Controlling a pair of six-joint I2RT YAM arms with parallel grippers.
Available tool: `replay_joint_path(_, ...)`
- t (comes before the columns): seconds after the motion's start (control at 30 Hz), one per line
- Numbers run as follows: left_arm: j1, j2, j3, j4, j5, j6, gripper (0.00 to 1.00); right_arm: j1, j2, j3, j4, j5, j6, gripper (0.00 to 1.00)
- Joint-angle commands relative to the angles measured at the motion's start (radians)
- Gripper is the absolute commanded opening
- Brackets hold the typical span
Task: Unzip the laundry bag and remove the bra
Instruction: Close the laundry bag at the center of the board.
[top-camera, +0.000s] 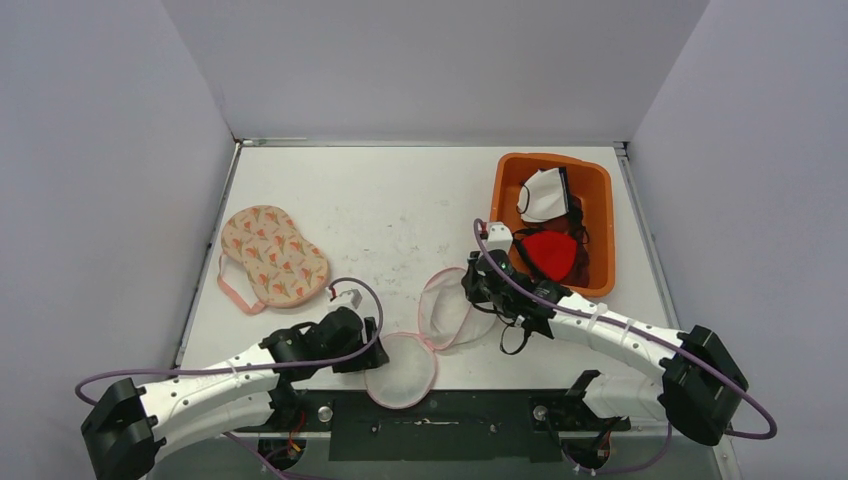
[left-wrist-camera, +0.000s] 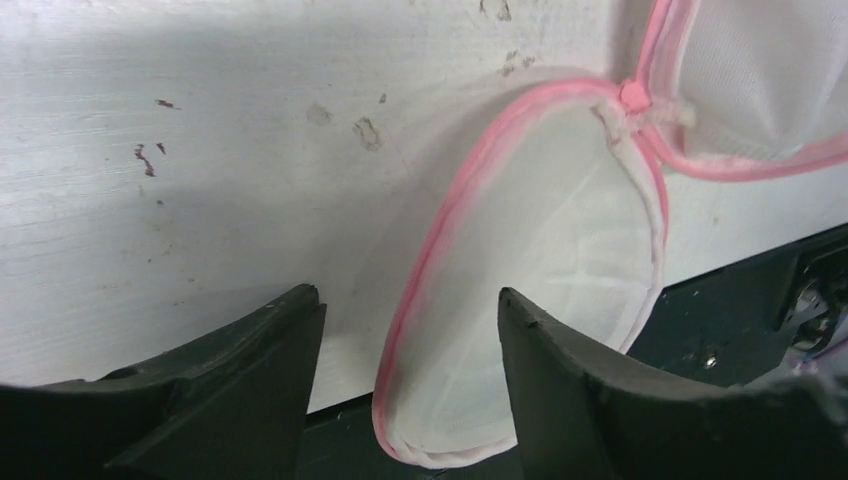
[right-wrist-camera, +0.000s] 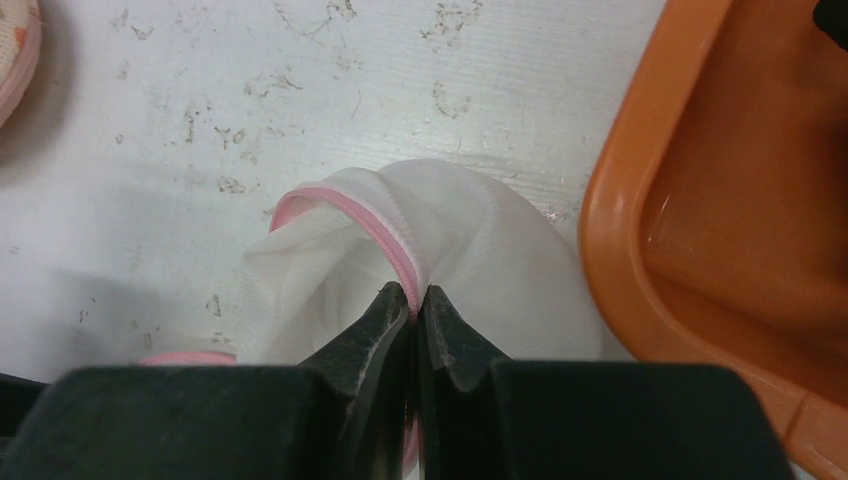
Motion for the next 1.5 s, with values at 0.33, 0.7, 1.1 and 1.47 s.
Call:
replay_joint_path(0.33, -0.015, -0.003, 0.144, -0.086, -0.092, 0.084, 0.0, 0.005, -0.107, -0.115, 0.246, -0.079, 0.091, 0.05)
replay_joint_path(0.7, 0.119, 0.211, 0.941, -0.581, -0.354, 0.52, 0.0, 0.162, -0.091, -0.02, 0.236, 0.221, 0.218, 0.05)
replay_joint_path(1.1, 0.137, 0.388, 0.906, -0.653, -0.335, 0.665, 0.0, 0.199, -0.044, -0.094, 0.203, 0.237, 0.223, 0.17)
replay_joint_path(1.47, 0.135, 0.435, 0.887, -0.606, -0.275, 0.703, 0.0, 0.192, -0.041, -0.033, 0.125, 0.202, 0.09, 0.65)
